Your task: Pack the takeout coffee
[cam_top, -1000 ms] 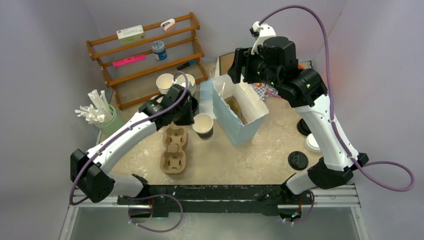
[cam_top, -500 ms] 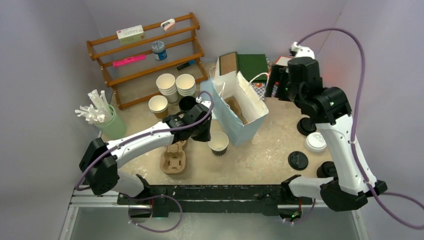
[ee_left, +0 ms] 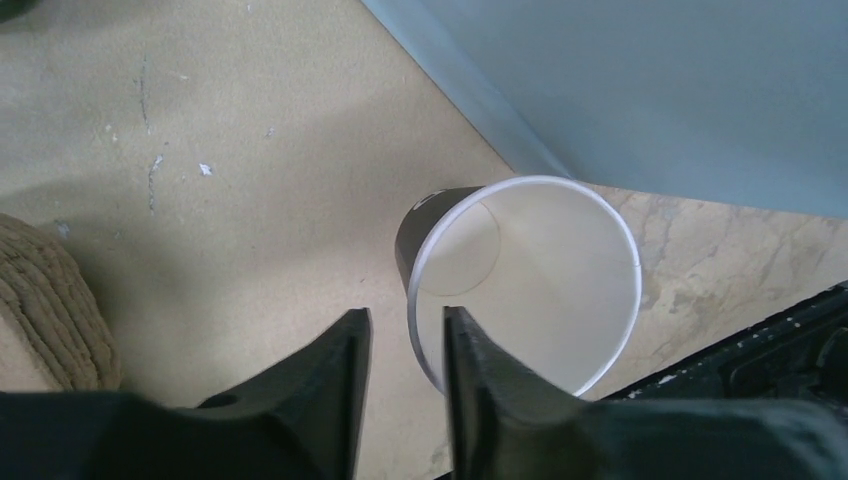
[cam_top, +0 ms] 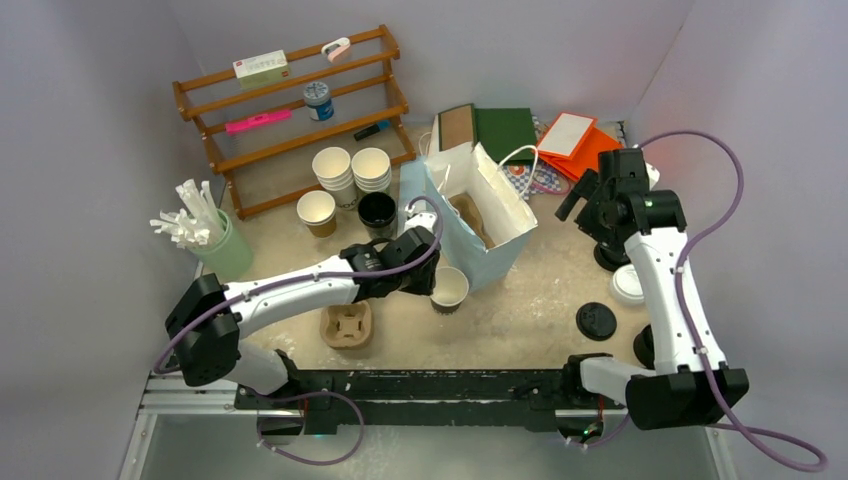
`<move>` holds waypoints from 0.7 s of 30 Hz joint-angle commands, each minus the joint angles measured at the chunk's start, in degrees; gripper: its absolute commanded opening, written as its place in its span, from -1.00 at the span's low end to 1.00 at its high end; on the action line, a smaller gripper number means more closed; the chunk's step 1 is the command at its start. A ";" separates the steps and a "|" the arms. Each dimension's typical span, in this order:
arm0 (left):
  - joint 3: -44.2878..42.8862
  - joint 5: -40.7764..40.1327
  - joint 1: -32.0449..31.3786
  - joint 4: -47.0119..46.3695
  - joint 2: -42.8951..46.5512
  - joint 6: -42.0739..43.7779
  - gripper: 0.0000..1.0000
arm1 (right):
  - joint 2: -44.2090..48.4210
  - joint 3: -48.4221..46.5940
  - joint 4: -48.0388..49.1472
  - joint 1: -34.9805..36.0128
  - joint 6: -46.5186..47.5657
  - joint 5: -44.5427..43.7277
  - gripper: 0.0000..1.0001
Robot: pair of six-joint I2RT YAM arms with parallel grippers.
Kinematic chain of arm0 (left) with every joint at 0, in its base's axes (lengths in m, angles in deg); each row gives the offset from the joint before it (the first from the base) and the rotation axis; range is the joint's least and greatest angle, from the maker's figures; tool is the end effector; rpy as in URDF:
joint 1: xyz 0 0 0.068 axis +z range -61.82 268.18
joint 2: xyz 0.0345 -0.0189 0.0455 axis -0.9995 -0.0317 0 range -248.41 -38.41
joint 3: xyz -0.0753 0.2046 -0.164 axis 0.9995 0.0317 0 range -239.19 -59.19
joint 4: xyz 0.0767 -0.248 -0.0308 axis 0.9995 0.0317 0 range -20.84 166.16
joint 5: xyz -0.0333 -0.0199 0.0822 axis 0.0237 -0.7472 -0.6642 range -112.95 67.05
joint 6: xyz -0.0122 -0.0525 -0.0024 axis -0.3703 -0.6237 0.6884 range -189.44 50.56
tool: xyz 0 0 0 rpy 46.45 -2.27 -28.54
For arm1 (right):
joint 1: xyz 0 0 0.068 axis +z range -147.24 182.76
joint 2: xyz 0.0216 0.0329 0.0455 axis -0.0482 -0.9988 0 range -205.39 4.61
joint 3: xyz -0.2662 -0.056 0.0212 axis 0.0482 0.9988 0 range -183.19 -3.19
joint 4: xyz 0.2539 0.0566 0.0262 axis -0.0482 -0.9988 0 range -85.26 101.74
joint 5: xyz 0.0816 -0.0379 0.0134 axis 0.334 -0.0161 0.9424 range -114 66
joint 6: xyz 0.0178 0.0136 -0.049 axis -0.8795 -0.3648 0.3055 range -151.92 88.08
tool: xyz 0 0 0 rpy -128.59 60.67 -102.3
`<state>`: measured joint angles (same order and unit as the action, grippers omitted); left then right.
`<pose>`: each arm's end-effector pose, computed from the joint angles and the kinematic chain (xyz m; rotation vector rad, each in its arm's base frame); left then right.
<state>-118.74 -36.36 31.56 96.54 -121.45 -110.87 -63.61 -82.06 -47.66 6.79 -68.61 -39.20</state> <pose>0.1748 -0.2502 0.2487 0.2253 2.4746 -0.4747 0.2233 0.0063 0.3815 0.7838 2.2501 0.0140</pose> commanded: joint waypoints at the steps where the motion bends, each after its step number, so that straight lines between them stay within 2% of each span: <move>1: 0.03 -4.90 -0.78 0.06 0.43 -2.35 -0.18 | 1.32 2.75 3.64 -0.58 -5.28 1.37 0.97; 4: -0.46 -4.59 -0.77 0.46 1.43 -2.34 0.08 | 1.12 5.01 4.78 -0.80 -4.99 -1.32 0.97; 7: -0.86 -3.98 -0.79 0.82 3.72 -1.87 0.20 | 0.42 8.19 7.60 -2.20 -3.69 -2.51 0.97; 11: -1.16 -1.74 -0.77 1.84 9.25 1.83 0.46 | -2.46 10.40 12.79 -8.01 -0.93 1.71 0.97; 16: 4.75 6.21 -0.77 -1.99 17.49 9.02 0.61 | -7.24 9.58 15.71 -14.10 -1.68 5.32 0.97; 21: 13.14 7.06 -0.77 -8.00 24.10 9.14 0.62 | -13.29 7.59 18.71 -18.34 -3.92 5.69 0.97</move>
<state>-110.92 -31.98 30.82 93.56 -100.23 -104.51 -73.49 -71.94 -32.69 -9.01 -70.57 -34.85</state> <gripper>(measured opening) 0.809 0.985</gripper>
